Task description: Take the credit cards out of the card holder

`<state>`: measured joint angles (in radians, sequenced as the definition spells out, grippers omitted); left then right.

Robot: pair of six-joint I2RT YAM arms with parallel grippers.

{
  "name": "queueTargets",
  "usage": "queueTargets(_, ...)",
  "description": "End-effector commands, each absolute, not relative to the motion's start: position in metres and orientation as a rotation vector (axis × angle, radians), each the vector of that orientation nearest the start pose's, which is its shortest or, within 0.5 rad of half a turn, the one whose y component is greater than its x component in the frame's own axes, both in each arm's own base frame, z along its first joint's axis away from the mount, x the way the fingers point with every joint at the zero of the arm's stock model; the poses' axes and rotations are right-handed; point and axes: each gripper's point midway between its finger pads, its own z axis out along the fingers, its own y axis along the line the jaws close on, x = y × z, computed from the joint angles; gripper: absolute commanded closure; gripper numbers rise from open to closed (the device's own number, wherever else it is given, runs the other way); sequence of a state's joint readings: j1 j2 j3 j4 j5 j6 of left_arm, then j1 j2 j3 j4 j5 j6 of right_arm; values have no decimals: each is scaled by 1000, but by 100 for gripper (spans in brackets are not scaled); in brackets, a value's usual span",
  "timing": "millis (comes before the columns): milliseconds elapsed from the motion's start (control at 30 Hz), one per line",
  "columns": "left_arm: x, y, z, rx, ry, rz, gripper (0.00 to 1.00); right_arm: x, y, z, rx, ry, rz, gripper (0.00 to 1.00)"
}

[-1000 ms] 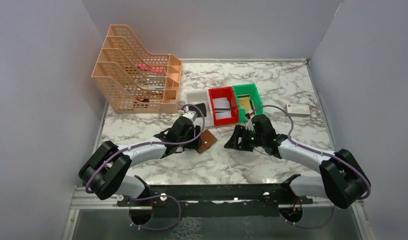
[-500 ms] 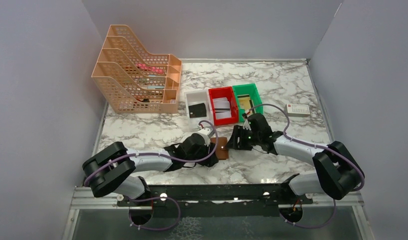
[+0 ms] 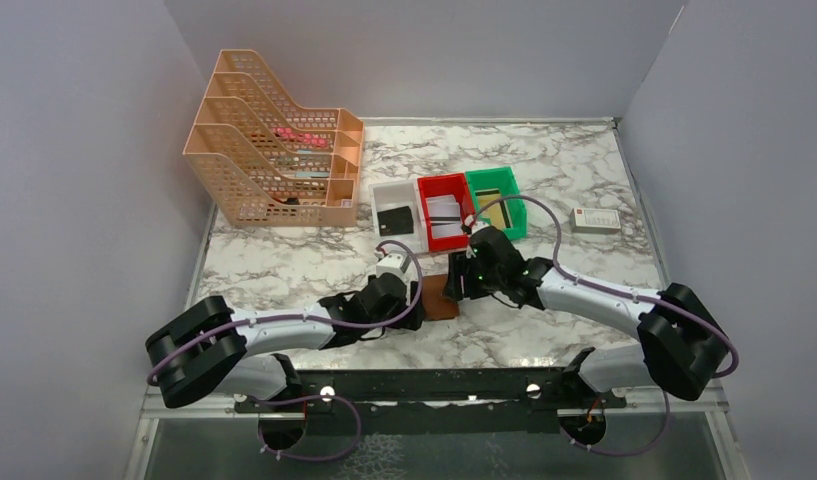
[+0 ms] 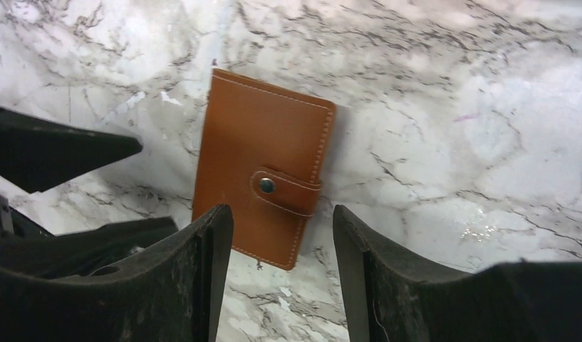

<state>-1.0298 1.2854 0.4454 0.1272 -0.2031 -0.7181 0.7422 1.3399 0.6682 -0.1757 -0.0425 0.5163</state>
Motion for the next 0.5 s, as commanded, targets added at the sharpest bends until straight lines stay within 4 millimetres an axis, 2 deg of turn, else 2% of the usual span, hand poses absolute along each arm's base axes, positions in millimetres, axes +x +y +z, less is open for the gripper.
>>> queueTargets(0,187,-251,28,153,2378,-509,27,231,249,61,-373,2454,446,46)
queueTargets(133,188,-251,21,121,2399,-503,28,232,252,55,-384,2462,299,49)
queueTargets(300,188,-254,21,104,2397,-531,28,224,258,41,-430,2498,245,54)
queueTargets(467,188,-252,23,92,2396,-533,28,224,248,28,-404,2522,130,55)
